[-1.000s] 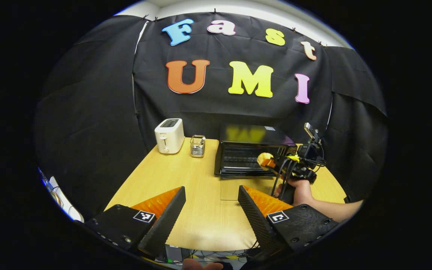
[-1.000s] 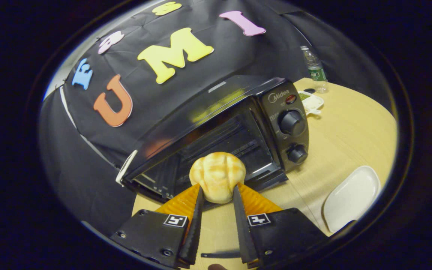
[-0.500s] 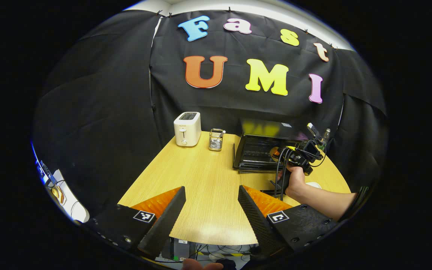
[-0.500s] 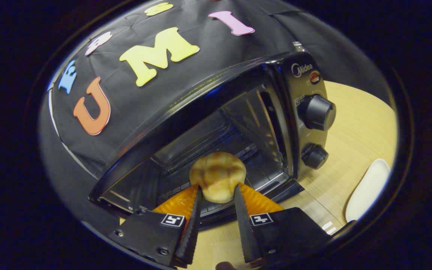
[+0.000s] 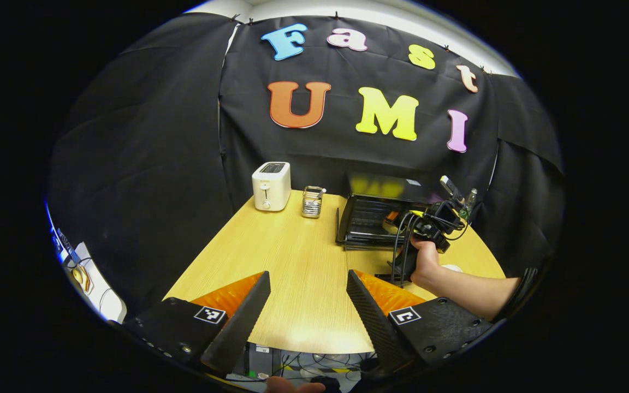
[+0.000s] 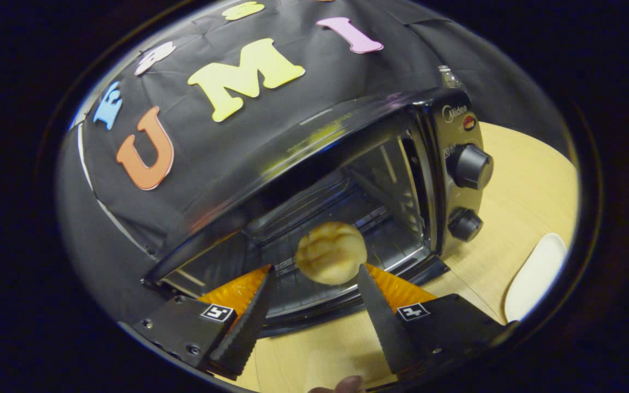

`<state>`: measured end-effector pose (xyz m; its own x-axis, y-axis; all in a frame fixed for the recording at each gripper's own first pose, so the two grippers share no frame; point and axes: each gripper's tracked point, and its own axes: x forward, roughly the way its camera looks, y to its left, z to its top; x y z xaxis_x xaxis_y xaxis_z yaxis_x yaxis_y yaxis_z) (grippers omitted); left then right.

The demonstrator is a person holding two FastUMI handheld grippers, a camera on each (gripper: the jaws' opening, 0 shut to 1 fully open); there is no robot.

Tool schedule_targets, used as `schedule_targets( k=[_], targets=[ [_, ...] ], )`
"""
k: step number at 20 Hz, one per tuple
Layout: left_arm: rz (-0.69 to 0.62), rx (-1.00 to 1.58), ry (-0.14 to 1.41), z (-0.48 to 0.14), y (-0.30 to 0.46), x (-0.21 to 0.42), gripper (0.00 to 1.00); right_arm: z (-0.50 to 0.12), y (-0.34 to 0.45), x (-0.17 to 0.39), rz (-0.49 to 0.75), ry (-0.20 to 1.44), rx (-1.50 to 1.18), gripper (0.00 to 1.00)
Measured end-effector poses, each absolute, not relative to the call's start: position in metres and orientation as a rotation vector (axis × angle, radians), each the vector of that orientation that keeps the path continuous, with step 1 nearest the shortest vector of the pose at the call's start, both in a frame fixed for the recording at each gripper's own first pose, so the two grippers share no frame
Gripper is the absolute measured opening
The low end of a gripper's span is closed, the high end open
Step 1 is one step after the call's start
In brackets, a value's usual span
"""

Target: Open the electric oven with the left hand, put the food in, and close the electric oven.

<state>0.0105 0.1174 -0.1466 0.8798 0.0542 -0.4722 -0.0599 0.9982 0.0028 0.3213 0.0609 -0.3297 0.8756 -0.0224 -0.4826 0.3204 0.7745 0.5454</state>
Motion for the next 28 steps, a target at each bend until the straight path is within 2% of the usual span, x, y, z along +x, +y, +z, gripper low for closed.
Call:
schedule_targets(
  k=[7, 13, 21, 28],
  targets=[
    [-0.006, -0.04, 0.483, -0.156, 0.096, 0.013, 0.93, -0.294, 0.088, 0.223, -0.088, 0.515, 0.662, 0.94],
    [-0.074, -0.049, 0.538, -0.198, 0.066, 0.016, 0.93, -0.269, 0.067, 0.133, -0.014, 0.555, 0.494, 0.94],
    [-0.196, -0.022, 0.637, -0.282, -0.008, 0.04, 0.93, -0.219, -0.019, 0.042, -0.074, 0.525, 0.253, 0.95],
    [-0.182, -0.009, 0.664, -0.363, -0.069, 0.091, 0.93, -0.212, -0.077, -0.01, -0.128, 0.534, 0.082, 0.96]
  ],
)
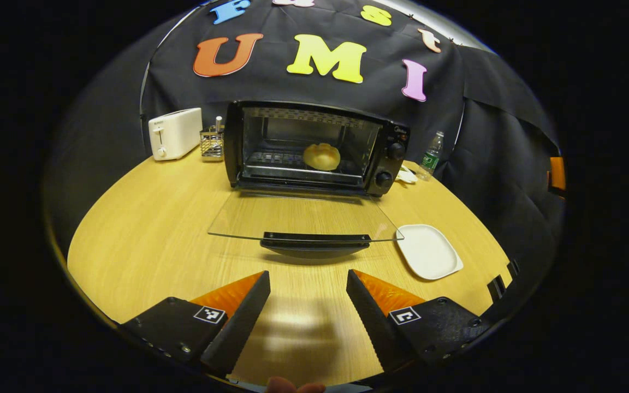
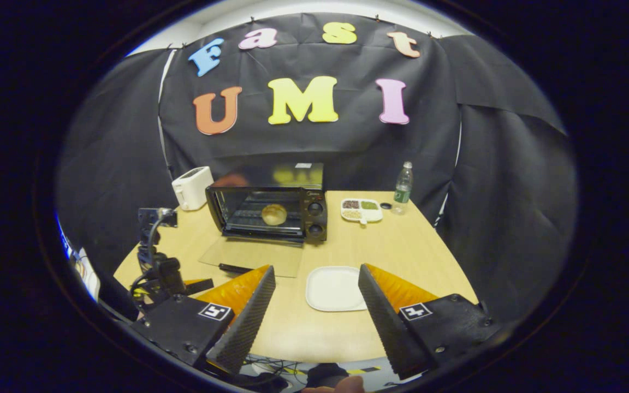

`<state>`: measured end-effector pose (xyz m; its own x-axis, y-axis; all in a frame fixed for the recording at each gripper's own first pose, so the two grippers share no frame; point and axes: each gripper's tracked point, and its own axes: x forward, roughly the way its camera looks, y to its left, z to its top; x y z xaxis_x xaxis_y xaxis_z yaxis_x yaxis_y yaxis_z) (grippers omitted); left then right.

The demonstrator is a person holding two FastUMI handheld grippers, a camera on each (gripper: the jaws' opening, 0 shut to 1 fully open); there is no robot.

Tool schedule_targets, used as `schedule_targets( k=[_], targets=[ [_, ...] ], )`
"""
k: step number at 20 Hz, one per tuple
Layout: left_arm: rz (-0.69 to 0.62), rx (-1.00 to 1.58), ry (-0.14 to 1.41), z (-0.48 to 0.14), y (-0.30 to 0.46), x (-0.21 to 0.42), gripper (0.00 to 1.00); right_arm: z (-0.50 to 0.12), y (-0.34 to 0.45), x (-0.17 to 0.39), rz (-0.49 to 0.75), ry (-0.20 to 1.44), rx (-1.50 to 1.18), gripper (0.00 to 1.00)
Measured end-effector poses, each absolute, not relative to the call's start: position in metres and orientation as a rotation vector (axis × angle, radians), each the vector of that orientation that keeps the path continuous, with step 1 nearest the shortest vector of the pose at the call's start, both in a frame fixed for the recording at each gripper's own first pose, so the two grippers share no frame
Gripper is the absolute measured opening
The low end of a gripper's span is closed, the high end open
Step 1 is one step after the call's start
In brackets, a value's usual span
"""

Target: Open the electric oven with the left hand, put the food in, and close the electric oven.

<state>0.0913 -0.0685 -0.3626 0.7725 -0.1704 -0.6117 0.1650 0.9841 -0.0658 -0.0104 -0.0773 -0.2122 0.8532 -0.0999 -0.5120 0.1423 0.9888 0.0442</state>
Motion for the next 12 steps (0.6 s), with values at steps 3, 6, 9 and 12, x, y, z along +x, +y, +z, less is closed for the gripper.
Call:
schedule_targets(
  k=[3, 6, 9, 12],
  targets=[
    [-0.159, 0.005, 0.692, -0.382, -0.075, 0.105, 0.93, -0.219, -0.102, -0.017, -0.151, 0.57, 0.088, 0.96],
    [-0.115, 0.003, 0.701, -0.391, -0.073, 0.121, 0.93, -0.223, -0.124, -0.014, -0.154, 0.575, 0.054, 0.96],
    [-0.117, 0.025, 0.716, -0.4, -0.077, 0.127, 0.93, -0.229, -0.131, -0.011, -0.139, 0.593, 0.05, 0.96],
    [-0.123, 0.061, 0.669, -0.385, -0.079, 0.134, 0.93, -0.234, -0.132, -0.005, -0.114, 0.599, 0.06, 0.97]
  ],
)
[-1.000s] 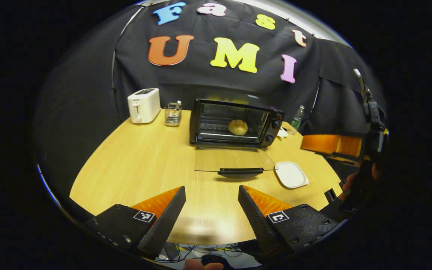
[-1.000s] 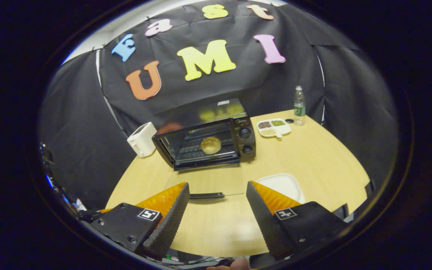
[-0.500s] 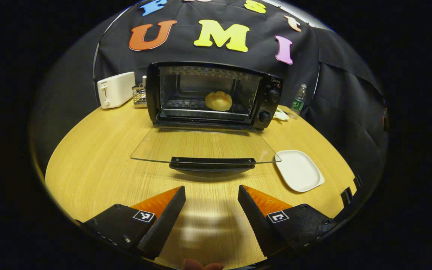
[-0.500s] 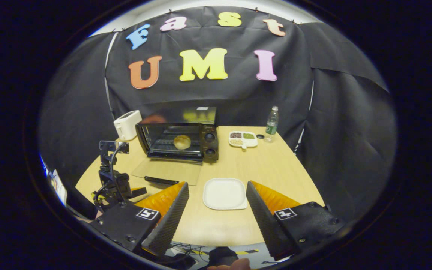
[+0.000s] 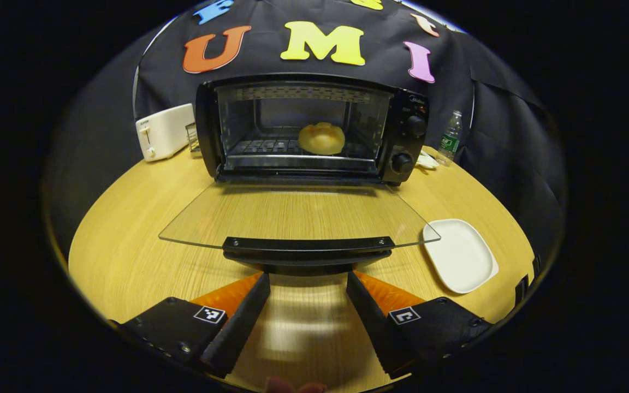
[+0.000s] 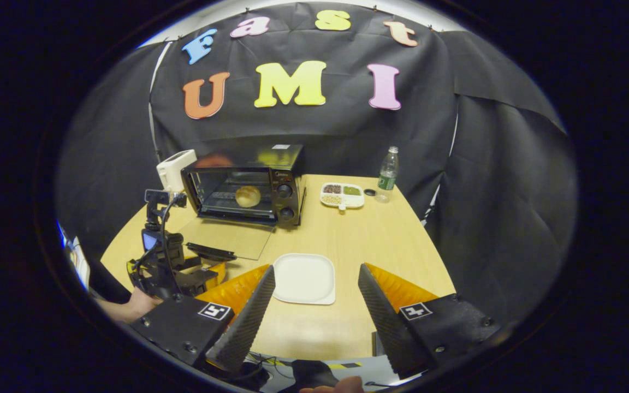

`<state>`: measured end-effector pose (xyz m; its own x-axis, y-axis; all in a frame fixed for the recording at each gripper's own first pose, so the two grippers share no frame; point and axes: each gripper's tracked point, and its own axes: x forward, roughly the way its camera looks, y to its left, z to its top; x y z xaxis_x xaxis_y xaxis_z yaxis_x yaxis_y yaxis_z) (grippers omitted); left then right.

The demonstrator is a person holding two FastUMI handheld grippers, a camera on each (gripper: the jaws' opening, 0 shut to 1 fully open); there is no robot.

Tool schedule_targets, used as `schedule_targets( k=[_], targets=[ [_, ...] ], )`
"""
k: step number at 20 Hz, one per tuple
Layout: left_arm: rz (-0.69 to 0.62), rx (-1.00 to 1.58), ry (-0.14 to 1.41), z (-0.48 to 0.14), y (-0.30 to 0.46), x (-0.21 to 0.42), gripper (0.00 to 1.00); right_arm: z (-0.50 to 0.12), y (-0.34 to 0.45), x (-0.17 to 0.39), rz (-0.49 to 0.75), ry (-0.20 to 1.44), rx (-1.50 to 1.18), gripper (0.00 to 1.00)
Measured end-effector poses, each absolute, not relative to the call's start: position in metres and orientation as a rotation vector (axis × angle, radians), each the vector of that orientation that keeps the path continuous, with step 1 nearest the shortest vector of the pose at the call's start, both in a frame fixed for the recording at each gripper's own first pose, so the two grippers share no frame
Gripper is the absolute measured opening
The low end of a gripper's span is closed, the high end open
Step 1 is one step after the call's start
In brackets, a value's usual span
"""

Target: Open the electric oven with the left hand, put the food in, and close the electric oven.

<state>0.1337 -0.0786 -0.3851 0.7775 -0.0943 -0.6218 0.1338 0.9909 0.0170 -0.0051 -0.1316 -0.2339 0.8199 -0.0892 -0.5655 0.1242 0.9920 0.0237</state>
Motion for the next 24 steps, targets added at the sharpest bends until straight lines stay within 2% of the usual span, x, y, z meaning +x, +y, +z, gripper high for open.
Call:
schedule_targets(
  k=[7, 8, 9, 10, 11, 12, 13, 19, 24],
  targets=[
    [-0.108, 0.047, 0.488, -0.286, -0.082, 0.19, 0.96, -0.212, -0.117, 0.02, -0.051, 0.542, 0.093, 0.97],
    [-0.103, 0.049, 0.468, -0.274, -0.082, 0.196, 0.89, -0.204, -0.119, 0.027, -0.044, 0.522, 0.092, 0.97],
    [-0.097, 0.053, 0.449, -0.263, -0.081, 0.201, 0.95, -0.196, -0.12, 0.033, -0.034, 0.503, 0.09, 0.97],
    [-0.089, 0.055, 0.433, -0.253, -0.081, 0.204, 0.95, -0.19, -0.121, 0.039, -0.025, 0.484, 0.087, 0.96],
    [-0.083, 0.053, 0.418, -0.243, -0.081, 0.205, 0.86, -0.183, -0.124, 0.044, -0.017, 0.467, 0.084, 0.96],
    [-0.078, 0.047, 0.402, -0.232, -0.083, 0.206, 0.86, -0.177, -0.127, 0.05, -0.01, 0.449, 0.081, 0.96],
    [-0.074, 0.039, 0.388, -0.221, -0.085, 0.206, 0.94, -0.171, -0.129, 0.056, -0.001, 0.432, 0.08, 0.96],
    [-0.045, 0.006, 0.27, -0.133, -0.102, 0.191, 0.94, -0.125, -0.137, 0.094, 0.068, 0.299, 0.04, 0.96],
    [-0.093, 0.023, 0.151, -0.057, -0.118, 0.148, 0.94, -0.087, -0.127, 0.094, 0.07, 0.201, 0.063, 0.96]
  ],
)
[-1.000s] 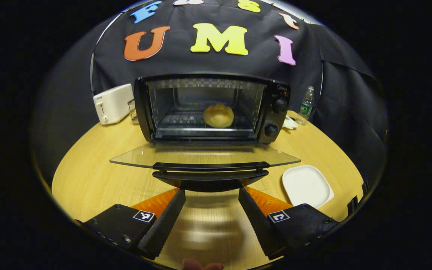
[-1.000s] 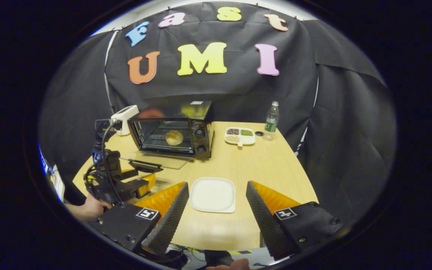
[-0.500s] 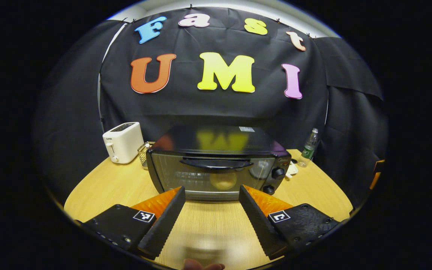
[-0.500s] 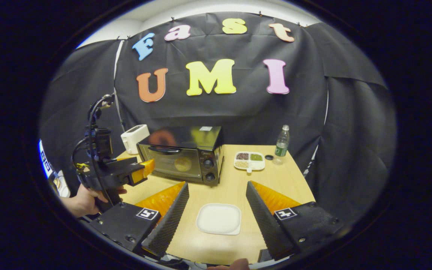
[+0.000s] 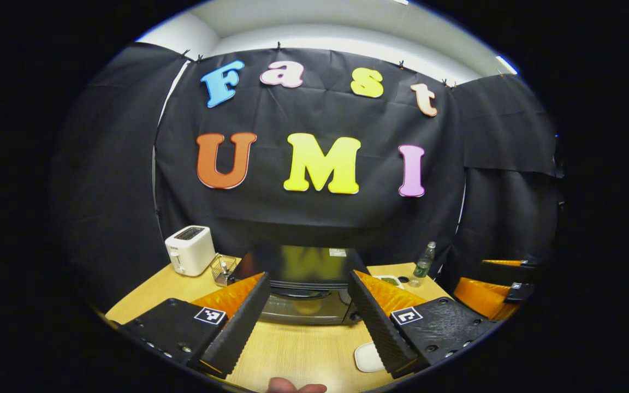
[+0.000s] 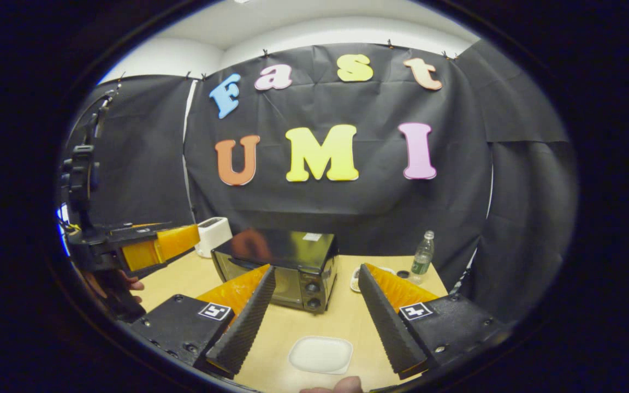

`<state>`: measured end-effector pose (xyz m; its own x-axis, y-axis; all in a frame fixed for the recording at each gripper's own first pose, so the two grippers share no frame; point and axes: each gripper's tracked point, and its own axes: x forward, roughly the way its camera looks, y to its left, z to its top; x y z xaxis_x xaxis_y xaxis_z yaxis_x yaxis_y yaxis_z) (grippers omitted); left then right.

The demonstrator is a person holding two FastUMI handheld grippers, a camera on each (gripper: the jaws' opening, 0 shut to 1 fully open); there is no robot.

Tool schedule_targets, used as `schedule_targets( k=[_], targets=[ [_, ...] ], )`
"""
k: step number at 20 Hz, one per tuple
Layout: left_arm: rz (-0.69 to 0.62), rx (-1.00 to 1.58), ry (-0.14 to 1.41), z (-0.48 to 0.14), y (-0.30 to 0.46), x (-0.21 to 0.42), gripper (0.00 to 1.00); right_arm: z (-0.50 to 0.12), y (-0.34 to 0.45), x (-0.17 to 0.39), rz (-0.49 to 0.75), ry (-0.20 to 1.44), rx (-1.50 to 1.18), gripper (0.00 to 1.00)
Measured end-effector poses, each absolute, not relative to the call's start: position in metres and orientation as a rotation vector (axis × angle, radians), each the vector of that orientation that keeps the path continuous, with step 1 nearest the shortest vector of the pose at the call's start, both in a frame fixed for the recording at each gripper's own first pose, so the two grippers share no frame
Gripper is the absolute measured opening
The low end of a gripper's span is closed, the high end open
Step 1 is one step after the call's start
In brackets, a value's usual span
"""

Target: Open the electric oven with the left hand, put the food in, and close the electric oven.

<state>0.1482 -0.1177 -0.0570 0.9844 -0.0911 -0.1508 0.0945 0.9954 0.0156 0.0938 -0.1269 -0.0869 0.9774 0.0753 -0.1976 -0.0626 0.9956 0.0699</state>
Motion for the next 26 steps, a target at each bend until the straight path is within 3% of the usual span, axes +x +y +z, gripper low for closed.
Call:
schedule_targets(
  k=[6, 15, 26],
  targets=[
    [-0.139, 0.011, 0.091, -0.008, -0.091, 0.059, 0.94, -0.05, -0.1, 0.04, 0.004, 0.133, 0.048, 0.96],
    [-0.17, -0.01, 0.094, -0.006, -0.047, -0.072, 0.93, -0.035, -0.014, -0.086, -0.001, 0.114, 0.023, 0.96],
    [-0.158, -0.008, 0.118, -0.014, -0.037, -0.125, 0.93, -0.029, -0.002, -0.139, -0.03, 0.099, 0.031, 0.96]
  ],
)
